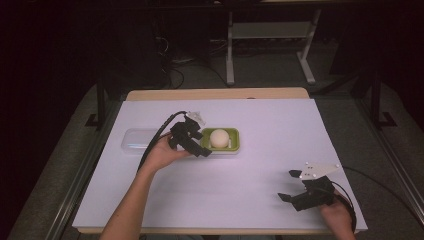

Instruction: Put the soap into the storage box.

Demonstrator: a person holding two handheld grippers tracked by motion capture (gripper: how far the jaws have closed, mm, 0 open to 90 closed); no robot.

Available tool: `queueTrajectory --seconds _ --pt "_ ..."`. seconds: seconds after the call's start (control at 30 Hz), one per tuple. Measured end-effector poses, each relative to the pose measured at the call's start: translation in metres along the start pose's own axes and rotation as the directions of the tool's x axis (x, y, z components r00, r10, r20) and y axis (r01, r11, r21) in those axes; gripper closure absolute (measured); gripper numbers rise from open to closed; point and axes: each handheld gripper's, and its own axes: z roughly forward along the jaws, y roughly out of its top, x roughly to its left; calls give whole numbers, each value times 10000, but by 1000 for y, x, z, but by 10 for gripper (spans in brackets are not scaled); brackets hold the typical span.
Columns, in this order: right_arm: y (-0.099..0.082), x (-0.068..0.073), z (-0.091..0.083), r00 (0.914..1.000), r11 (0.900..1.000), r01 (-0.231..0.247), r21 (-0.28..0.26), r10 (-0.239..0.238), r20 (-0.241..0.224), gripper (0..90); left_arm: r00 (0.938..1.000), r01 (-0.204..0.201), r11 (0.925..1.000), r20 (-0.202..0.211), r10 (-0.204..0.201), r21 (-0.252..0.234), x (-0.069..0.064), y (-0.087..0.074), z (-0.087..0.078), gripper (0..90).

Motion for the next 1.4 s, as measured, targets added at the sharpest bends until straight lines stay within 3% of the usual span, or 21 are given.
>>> queueTrajectory --seconds 0.37,0.5,0.53,0.7,0.83,0.93,1.3,1.4 --pt "2 1 1 9999 9999 131 30 -131 -13 134 9995 -146 9998 -266 143 -95 -7 -13 -10 200" --pt "3 1 3 9999 9999 143 65 -143 -57 134 9996 -13 10000 -285 11 -93 -12 -15 -12 184" --pt "3 2 3 9999 9999 124 86 -124 -57 133 9993 -195 9998 -334 194 -8 -13 -15 -13 182" --pt "4 1 3 9999 9999 124 53 -124 -29 133 9985 -353 9993 -424 348 -112 -20 -20 -18 184" --pt "4 1 3 9999 9999 109 40 -109 -32 133 9982 -354 9991 -483 341 -248 -22 -26 -21 183" --pt "3 1 2 10000 10000 50 37 -50 -34 133 9987 -115 9992 -504 95 -387 -24 -33 -23 183" --pt "3 1 2 10000 10000 53 25 -53 13 133 9977 -139 9996 -666 122 -243 -29 -58 -31 183" --pt "3 2 2 10000 10000 41 64 -41 15 133 9977 -85 9991 -668 57 -414 -31 -62 -32 186"
